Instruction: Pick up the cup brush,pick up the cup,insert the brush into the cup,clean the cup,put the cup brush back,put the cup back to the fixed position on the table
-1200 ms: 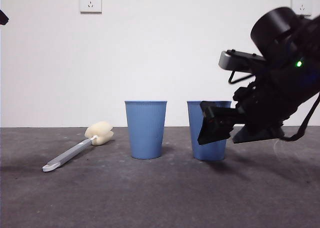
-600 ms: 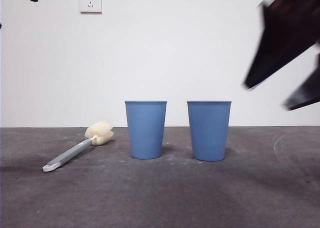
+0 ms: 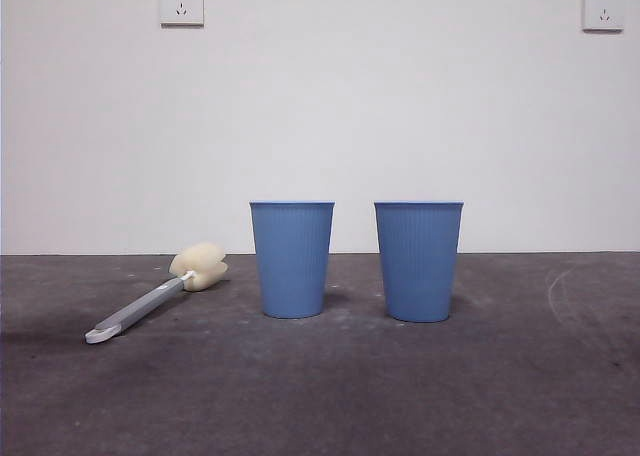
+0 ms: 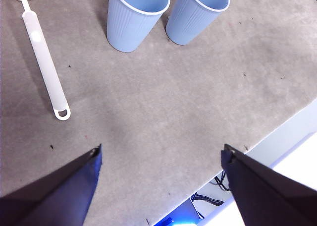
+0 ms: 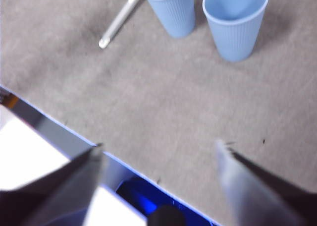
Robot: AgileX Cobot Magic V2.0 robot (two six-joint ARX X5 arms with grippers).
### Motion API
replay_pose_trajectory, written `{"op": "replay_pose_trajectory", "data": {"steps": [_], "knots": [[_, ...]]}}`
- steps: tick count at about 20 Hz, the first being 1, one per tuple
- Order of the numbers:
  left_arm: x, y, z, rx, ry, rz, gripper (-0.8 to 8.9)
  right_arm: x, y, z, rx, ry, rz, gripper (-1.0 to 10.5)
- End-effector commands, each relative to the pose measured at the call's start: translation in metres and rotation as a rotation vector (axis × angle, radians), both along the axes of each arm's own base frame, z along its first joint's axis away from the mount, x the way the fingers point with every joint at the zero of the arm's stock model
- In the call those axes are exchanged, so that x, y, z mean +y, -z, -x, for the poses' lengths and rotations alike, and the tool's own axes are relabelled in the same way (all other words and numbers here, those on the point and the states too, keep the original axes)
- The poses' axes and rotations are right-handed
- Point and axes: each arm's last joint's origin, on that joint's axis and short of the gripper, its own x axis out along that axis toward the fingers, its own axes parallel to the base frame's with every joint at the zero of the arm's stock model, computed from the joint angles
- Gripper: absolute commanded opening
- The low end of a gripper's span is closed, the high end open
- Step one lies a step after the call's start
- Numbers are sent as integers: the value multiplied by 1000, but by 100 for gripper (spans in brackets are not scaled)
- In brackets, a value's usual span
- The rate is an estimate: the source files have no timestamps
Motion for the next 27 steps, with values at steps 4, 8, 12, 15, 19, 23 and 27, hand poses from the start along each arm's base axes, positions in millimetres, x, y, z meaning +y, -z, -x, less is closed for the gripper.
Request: {"op": "replay_pose_trajectory", "data": {"steps": [4, 8, 12, 15, 19, 23, 27], "knots": [[0, 4, 0, 0, 21, -11, -8, -1, 2, 3, 25, -18, 30, -12], [0, 4, 0, -6, 28, -17, -7, -1, 2, 3, 27, -17, 30, -11], [0, 4, 0, -7, 27, -17, -4, -1, 2, 2, 24, -5, 42, 1], [-1, 4, 0, -8, 27, -16, -4, -2, 2, 1, 14, 19, 62, 1], [-1, 4, 0, -8, 27, -15, -4, -3, 3, 0, -3, 59, 98, 1], [-1, 4, 0, -7, 27, -16, -4, -5, 3, 0, -18, 94, 130, 1], [0, -3, -8, -178, 0, -100, -4, -6, 3, -1, -30, 121, 154, 1]]}}
